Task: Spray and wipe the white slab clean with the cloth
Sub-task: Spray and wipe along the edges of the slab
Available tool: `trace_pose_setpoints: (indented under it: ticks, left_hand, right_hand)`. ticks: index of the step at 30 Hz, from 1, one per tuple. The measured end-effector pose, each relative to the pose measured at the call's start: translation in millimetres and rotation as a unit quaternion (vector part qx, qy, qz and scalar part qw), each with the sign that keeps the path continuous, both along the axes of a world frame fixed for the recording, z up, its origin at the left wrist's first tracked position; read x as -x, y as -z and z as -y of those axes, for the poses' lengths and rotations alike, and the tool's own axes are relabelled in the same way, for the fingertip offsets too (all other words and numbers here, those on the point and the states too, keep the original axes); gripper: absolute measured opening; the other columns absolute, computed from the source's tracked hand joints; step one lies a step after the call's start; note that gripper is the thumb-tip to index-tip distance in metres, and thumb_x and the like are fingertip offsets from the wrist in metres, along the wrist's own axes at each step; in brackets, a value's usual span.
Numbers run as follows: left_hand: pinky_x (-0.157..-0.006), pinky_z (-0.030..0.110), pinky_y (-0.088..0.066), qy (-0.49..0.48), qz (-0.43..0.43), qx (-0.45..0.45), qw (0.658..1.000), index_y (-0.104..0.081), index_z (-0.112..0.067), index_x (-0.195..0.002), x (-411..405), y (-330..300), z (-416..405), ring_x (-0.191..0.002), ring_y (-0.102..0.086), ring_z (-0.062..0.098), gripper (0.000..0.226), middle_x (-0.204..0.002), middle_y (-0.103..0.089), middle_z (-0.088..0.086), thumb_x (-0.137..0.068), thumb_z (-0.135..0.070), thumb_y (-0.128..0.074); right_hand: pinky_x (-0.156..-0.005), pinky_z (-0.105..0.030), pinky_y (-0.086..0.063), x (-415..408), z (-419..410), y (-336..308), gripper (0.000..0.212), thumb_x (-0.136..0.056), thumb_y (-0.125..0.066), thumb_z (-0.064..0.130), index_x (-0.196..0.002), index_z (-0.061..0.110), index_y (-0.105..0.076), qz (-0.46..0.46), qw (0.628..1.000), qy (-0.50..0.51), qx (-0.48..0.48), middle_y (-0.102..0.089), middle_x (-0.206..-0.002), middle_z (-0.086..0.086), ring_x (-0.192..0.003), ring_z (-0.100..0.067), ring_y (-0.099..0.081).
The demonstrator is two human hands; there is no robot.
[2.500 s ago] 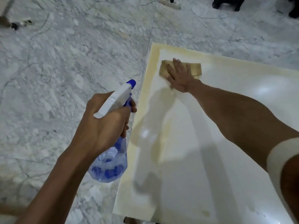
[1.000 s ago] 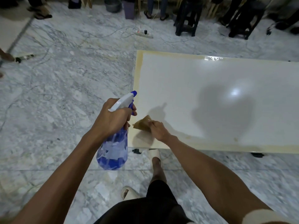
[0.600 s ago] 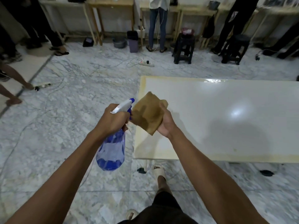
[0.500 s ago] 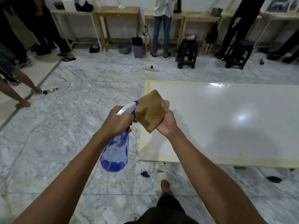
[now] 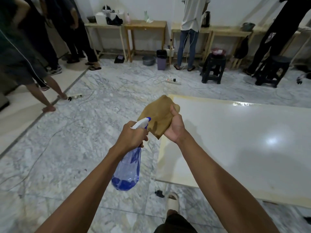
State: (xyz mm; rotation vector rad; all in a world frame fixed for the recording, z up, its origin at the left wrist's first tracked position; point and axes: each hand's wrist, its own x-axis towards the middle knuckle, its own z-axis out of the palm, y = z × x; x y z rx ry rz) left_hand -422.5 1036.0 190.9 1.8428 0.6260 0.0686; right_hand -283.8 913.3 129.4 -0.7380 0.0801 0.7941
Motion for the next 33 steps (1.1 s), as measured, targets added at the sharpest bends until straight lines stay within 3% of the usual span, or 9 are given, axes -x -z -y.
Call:
trace_pose_setpoints:
  ticks: [3,6,9,13,16,20,27,30,33]
  left_hand:
    - [-0.049,0.029,-0.049,0.002,-0.015,0.011,1.000,-0.063,-0.001,-0.071,-23.0,2.3,-2.2,-0.040,-0.051,0.017,0.020,-0.067,-0.064,0.020,-0.088,-0.007,-0.056]
    - [-0.058,0.036,-0.052,0.001,-0.005,0.005,1.000,-0.066,-0.003,-0.073,-57.0,3.7,-3.8,-0.042,-0.054,0.022,0.013,-0.076,-0.068,0.027,-0.078,-0.010,-0.056]
    - [-0.059,0.039,-0.051,0.007,-0.014,0.002,1.000,-0.062,0.007,-0.075,-94.9,3.0,-3.7,-0.044,-0.056,0.025,0.027,-0.087,-0.069,0.032,-0.065,-0.016,-0.053]
    - [-0.060,0.039,-0.050,0.010,-0.020,-0.019,1.000,-0.057,-0.002,-0.064,-144.4,13.5,-9.1,-0.046,-0.056,0.025,0.015,-0.058,-0.057,0.016,-0.077,-0.008,-0.052]
    - [-0.058,0.037,-0.048,0.022,-0.025,0.005,0.999,-0.050,0.012,-0.076,-172.3,26.7,-15.7,-0.048,-0.054,0.025,0.031,-0.070,-0.056,0.028,-0.080,-0.019,-0.053]
    - [-0.051,0.030,-0.049,0.020,-0.055,0.037,0.998,-0.057,0.013,-0.079,-207.6,55.7,-28.0,-0.051,-0.053,0.022,0.035,-0.072,-0.062,0.019,-0.094,-0.018,-0.055]
    - [-0.046,0.024,-0.046,0.047,-0.084,0.067,0.993,-0.060,0.001,-0.072,-271.7,96.5,-73.4,-0.056,-0.055,0.025,0.033,-0.077,-0.065,0.029,-0.100,-0.014,-0.055]
    - [-0.046,0.025,-0.046,0.078,-0.094,0.061,0.991,-0.062,0.013,-0.085,-304.6,103.4,-106.1,-0.050,-0.049,0.023,0.021,-0.080,-0.062,0.035,-0.096,-0.003,-0.053]
    - [-0.047,0.029,-0.045,0.098,-0.103,0.050,0.989,-0.062,0.013,-0.087,-340.5,114.3,-139.3,-0.052,-0.046,0.025,0.014,-0.066,-0.054,0.018,-0.091,0.003,-0.053]
  right_hand:
    - [-0.095,-0.045,-0.051,-22.3,-3.2,7.0,0.062,-0.101,-0.041,0.055,-0.138,0.008,-0.055,-0.012,1.000,0.009,-0.001,-0.063,-0.133,-0.015,-0.120,-0.030,-0.062]
    - [-0.102,-0.046,-0.048,-52.7,-2.9,17.7,0.062,-0.101,-0.041,0.055,-0.139,0.008,-0.055,-0.029,0.999,0.014,0.009,-0.063,-0.134,-0.015,-0.124,-0.030,-0.060]
    - [-0.108,-0.049,-0.044,-85.2,-0.9,29.2,0.062,-0.100,-0.042,0.055,-0.138,0.008,-0.055,-0.051,0.998,0.016,0.041,-0.064,-0.132,-0.015,-0.125,-0.032,-0.059]
    - [-0.112,-0.051,-0.039,-125.5,5.8,52.1,0.062,-0.101,-0.041,0.056,-0.138,0.008,-0.055,-0.073,0.994,0.020,0.073,-0.064,-0.132,-0.016,-0.125,-0.033,-0.059]
    - [-0.113,-0.049,-0.039,-146.0,10.7,70.5,0.064,-0.102,-0.036,0.057,-0.136,0.005,-0.055,-0.077,0.992,0.020,0.093,-0.064,-0.132,-0.019,-0.125,-0.032,-0.059]
    - [-0.108,-0.049,-0.044,-173.8,11.3,103.1,0.059,-0.100,-0.041,0.056,-0.133,0.009,-0.056,-0.068,0.983,0.017,0.167,-0.067,-0.127,-0.014,-0.119,-0.030,-0.063]
    - [-0.103,-0.052,-0.049,-282.0,-10.8,150.9,0.059,-0.090,-0.054,0.060,-0.127,0.014,-0.061,0.006,0.906,0.001,0.423,-0.070,-0.120,-0.006,-0.109,-0.029,-0.065]
    - [-0.095,-0.045,-0.052,-350.1,-34.9,139.1,0.045,-0.097,-0.052,0.047,-0.118,0.009,-0.063,0.101,0.841,0.064,0.528,-0.068,-0.111,-0.009,-0.099,-0.028,-0.064]
    - [-0.075,-0.038,-0.049,-423.2,-63.7,140.6,0.036,-0.101,-0.044,0.045,-0.103,0.015,-0.064,0.250,0.765,0.074,0.589,-0.065,-0.092,-0.007,-0.087,-0.031,-0.064]
